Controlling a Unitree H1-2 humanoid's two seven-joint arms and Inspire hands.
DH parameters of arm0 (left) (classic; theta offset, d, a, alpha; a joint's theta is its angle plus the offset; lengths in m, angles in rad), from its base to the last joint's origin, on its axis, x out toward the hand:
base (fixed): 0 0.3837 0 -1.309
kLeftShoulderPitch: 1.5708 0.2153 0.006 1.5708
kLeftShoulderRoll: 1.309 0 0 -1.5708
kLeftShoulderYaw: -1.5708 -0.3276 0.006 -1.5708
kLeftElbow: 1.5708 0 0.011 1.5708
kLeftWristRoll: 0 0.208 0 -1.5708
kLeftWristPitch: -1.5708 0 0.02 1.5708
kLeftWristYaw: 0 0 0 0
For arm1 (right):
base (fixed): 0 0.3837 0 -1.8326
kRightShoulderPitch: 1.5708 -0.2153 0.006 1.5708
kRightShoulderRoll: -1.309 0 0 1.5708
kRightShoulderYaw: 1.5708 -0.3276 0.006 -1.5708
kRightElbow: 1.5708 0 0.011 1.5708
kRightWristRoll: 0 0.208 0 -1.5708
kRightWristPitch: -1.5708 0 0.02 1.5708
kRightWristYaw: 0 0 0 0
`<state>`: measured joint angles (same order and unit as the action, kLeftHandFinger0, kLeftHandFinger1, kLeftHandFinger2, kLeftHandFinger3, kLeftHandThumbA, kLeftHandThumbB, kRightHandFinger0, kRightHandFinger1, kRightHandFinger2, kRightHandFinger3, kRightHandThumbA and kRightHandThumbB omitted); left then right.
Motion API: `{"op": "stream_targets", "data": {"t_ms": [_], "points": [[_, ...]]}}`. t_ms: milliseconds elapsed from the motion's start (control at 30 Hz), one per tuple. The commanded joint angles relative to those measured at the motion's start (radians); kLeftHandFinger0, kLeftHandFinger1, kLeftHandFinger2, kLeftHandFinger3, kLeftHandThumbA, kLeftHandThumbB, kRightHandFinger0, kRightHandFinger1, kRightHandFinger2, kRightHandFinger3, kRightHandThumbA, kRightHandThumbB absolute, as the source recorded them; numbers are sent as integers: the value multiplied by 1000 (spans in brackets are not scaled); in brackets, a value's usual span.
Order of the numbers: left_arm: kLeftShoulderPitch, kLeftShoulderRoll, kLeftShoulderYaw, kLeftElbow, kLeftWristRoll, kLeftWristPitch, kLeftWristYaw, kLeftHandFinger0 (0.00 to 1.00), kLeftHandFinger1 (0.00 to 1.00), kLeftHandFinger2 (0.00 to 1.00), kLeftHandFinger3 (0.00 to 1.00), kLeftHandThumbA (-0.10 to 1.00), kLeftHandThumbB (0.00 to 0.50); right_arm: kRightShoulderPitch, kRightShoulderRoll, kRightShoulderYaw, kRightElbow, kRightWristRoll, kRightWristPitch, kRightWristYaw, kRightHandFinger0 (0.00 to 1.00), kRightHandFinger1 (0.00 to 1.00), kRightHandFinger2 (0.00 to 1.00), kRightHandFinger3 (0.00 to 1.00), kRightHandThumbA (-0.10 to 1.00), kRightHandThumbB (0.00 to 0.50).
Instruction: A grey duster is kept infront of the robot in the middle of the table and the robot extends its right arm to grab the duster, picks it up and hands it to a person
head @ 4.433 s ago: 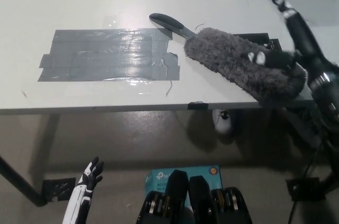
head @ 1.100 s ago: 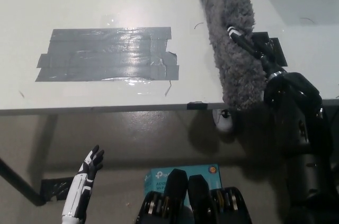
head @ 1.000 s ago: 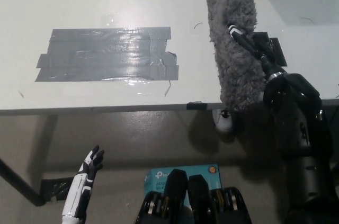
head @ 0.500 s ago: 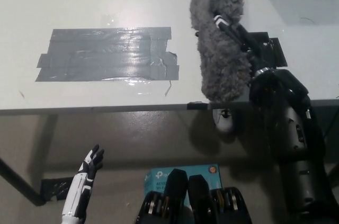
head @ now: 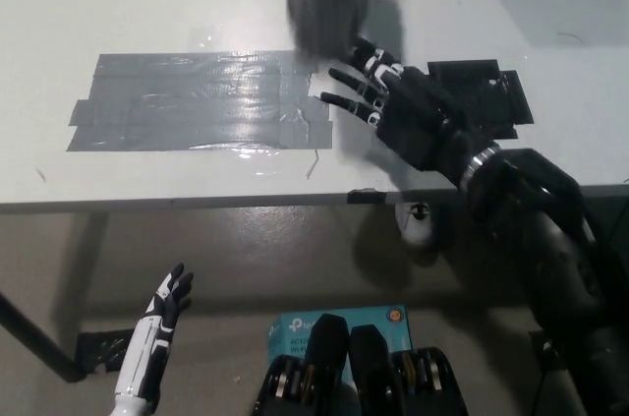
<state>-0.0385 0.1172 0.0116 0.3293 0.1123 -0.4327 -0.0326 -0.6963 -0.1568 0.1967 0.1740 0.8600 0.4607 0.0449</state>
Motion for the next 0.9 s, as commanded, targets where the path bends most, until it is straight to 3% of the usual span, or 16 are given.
{"op": "stream_targets", "data": {"t_ms": [0,33,133,167,233,333,400,567,733,867], "points": [[-22,21,7,-7,-8,-32,9,974,1000,1000,1000,1000,307,22,-64,20,-131,29,9,58,1000,1000,1000,1000,684,457],[-22,20,6,-9,-5,-27,10,972,1000,1000,1000,1000,307,36,-75,17,-155,29,9,49,1000,1000,1000,1000,687,481],[-20,19,4,-18,-13,-12,4,974,1000,1000,1000,1000,308,66,-99,10,-200,44,9,37,1000,1000,1000,1000,694,472],[-20,20,3,-14,-14,-17,2,960,1000,1000,1000,1000,318,110,-120,-14,-257,8,9,49,1000,1000,1000,1000,765,439],[-21,22,2,-11,-15,-22,1,957,1000,1000,1000,1000,318,139,-131,-29,-297,-12,9,41,1000,1000,1000,1000,764,443],[-32,23,2,-7,-16,-22,1,948,1000,1000,1000,1000,308,223,-171,-41,-437,-155,-26,20,1000,1000,1000,1000,882,449],[-46,22,4,-9,-19,-7,1,950,1000,1000,1000,1000,310,310,-193,-46,-553,-277,-100,10,1000,1000,1000,1000,871,486],[-51,22,5,-5,-20,-10,2,949,1000,1000,1000,1000,310,433,-188,-30,-622,-464,-244,14,1000,1000,1000,1000,945,471],[-47,21,2,4,-12,-27,7,935,1000,1000,1000,1000,303,574,-168,21,-477,-707,-423,-40,1000,1000,1000,1000,1000,469],[-42,18,0,-2,-15,-15,3,939,1000,1000,1000,1000,309,608,-159,38,-368,-772,-484,-69,1000,1000,1000,1000,979,465]]}}
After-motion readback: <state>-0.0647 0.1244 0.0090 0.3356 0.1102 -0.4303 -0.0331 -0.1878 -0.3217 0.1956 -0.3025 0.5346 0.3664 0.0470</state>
